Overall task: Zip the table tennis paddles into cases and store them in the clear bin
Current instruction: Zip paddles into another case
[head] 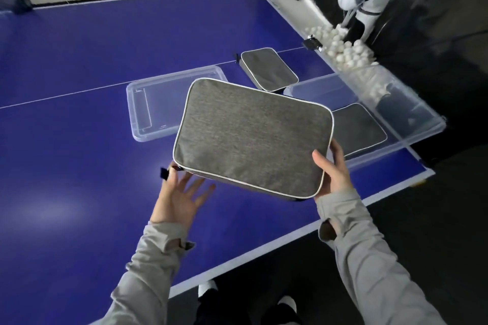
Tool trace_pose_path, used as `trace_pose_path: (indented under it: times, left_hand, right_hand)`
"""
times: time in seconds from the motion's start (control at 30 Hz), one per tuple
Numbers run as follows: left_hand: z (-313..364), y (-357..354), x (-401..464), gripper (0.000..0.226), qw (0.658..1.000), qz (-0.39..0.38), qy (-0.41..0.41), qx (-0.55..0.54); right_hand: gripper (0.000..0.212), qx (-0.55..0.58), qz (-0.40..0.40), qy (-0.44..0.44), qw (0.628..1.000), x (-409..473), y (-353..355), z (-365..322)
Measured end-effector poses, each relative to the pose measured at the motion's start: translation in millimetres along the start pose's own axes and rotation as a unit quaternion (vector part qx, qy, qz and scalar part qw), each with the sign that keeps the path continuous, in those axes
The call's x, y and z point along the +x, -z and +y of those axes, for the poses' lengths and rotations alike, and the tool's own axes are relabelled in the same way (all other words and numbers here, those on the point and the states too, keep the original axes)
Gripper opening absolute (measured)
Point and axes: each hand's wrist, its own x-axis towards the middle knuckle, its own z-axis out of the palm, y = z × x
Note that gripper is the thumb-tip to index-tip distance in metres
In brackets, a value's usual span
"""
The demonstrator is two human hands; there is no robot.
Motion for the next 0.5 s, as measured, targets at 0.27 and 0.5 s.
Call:
trace_pose_path:
  times: [0.27,0.5]
  left_hand:
    - [-12.0,-67.9,-2.5,0.063,0.958,-0.074,0.009,0.278]
    - [-74.2,-123.6,-16.0,0.068,0.954,-0.048,-0.01,0.295]
  right_hand:
    - [0.061,-0.079,-0.042,-0.01,0.996,-1.5,100.0,-68.7]
    - [0.045,-0.096,-0.07,-0.021,0.993,18.8,172.1,-119.9]
